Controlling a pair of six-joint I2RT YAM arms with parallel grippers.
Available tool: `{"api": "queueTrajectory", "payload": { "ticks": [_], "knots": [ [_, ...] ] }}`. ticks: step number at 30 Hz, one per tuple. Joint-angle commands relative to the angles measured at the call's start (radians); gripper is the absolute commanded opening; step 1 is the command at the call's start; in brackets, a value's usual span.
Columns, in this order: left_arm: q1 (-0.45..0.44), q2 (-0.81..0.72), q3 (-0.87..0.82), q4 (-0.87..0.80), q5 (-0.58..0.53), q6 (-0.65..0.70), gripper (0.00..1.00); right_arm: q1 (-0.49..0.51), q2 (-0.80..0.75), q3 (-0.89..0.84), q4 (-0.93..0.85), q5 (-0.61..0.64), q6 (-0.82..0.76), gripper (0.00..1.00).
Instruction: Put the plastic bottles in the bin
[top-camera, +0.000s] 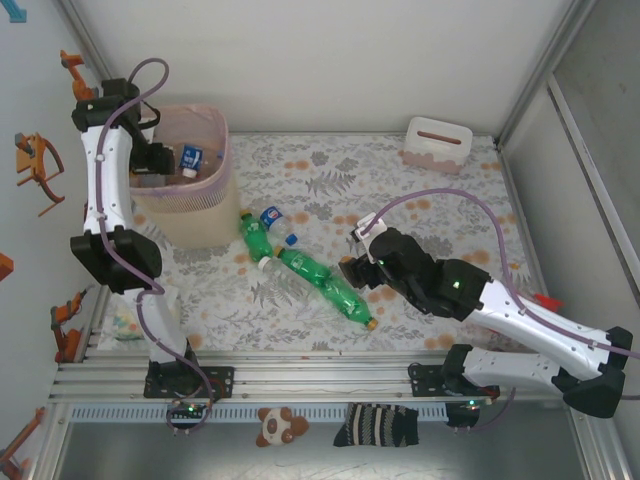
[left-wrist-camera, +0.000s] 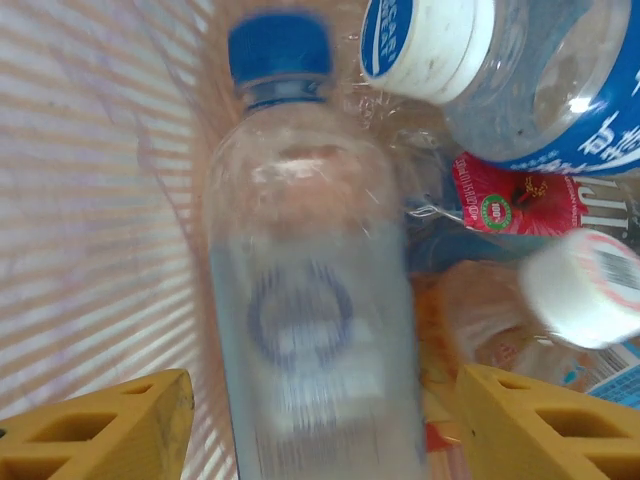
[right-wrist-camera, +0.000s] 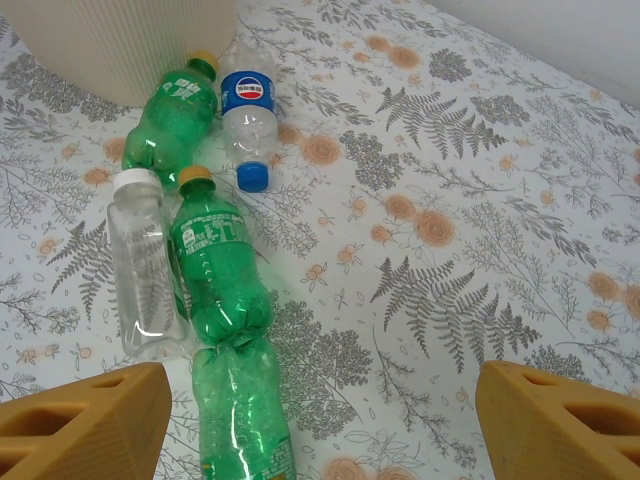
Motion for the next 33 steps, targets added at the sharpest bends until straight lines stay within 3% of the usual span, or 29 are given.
{"api": "queueTrajectory", "payload": {
  "ticks": [1, 10, 18, 24, 33],
  "knots": [
    [0.007, -0.026, 0.041, -0.039, -0.012, -0.017, 0.7, 0.006, -0.007, 0.044, 0.016, 0.015, -0.011, 0.79],
    [0.007, -0.082, 0.07, -0.037, 0.144, -0.039, 0.7, 0.004, -0.013, 0.062, -0.001, 0.026, 0.057, 0.79],
    [0.004, -0.195, 0.008, 0.028, 0.377, -0.081, 0.7, 0.003, -0.001, 0.076, -0.037, 0.0, 0.128, 0.79],
    [-0.015, -0.353, -0.17, 0.166, 0.517, -0.129, 0.69, -0.007, 0.037, 0.087, -0.093, -0.035, 0.201, 0.74],
    [-0.093, -0.608, -0.528, 0.392, 0.638, -0.216, 0.68, -0.014, 0.116, 0.058, -0.193, -0.146, 0.259, 0.67]
  ]
}}
